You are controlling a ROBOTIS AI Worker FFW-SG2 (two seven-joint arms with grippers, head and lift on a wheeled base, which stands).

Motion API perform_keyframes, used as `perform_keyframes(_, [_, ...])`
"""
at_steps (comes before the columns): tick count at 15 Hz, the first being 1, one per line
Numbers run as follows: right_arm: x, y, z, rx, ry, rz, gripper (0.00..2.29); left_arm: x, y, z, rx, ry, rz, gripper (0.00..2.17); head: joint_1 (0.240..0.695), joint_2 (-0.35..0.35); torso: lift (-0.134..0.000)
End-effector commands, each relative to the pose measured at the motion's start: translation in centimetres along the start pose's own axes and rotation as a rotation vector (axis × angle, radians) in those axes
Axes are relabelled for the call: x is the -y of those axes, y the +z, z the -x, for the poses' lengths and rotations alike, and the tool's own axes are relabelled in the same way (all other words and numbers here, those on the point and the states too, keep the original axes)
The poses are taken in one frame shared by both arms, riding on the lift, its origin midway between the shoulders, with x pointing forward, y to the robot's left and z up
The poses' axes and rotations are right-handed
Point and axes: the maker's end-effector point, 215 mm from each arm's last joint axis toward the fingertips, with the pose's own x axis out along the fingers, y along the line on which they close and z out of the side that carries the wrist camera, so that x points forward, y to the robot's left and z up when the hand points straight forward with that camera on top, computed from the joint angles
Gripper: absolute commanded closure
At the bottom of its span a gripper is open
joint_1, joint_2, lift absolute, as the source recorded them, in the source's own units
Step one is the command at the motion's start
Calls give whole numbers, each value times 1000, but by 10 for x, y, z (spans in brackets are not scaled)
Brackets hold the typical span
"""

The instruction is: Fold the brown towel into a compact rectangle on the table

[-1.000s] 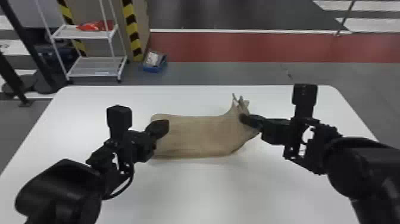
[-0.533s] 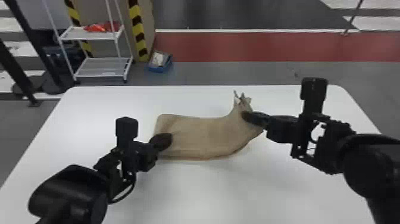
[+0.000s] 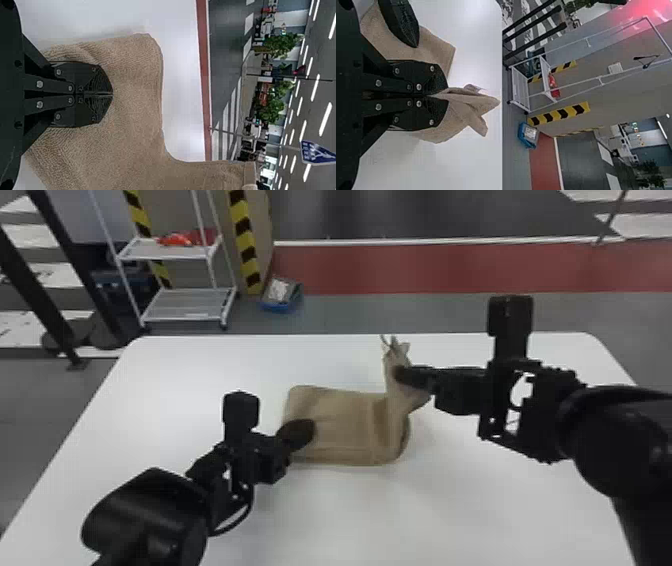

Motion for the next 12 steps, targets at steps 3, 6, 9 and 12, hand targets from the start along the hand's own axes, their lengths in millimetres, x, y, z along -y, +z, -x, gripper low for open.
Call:
perform_keyframes(3, [-21,-20,-16,-34,20,5,1291,28,-1,-3,-6,-36,4,1720,695,53,-123])
perform_keyframes(6, [-34,-37,-30,-66,36,-1,1291,42,2,-5,-1,-55,8,1720,695,53,-123])
perform_keyframes(9, [-53,-46,-41,-87,54,11,1291,48,5,-6,6,-63,8,1720,695,64,-123])
perform_keyframes(12, [-63,-57,-48,-107,55,28,1116,46,6,-5,7,-60,10,1720,695,81,-123])
